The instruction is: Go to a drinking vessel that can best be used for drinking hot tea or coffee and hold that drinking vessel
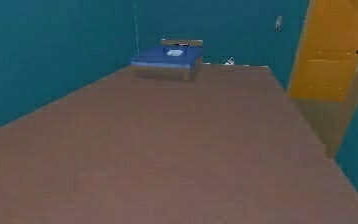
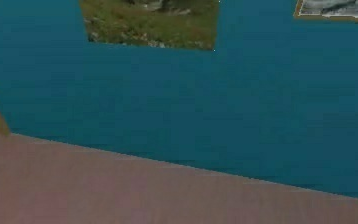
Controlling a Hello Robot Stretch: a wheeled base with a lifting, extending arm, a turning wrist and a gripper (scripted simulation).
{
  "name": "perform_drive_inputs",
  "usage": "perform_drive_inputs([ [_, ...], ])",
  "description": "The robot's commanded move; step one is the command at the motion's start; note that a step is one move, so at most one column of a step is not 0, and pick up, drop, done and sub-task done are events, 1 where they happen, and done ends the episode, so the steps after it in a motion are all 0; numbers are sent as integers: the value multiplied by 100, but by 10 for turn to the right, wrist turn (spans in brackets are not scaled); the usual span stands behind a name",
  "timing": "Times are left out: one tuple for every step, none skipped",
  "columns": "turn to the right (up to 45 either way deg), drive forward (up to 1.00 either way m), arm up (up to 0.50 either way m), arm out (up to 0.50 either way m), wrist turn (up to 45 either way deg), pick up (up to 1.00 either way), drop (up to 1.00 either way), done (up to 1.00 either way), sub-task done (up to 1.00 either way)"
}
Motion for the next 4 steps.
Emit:
perform_drive_inputs([
  [-60,0,0,0,0,0,0,0,0],
  [0,10,0,0,0,0,0,0,0],
  [-330,0,0,0,0,0,0,0,0],
  [0,40,0,0,0,0,0,0,0],
])
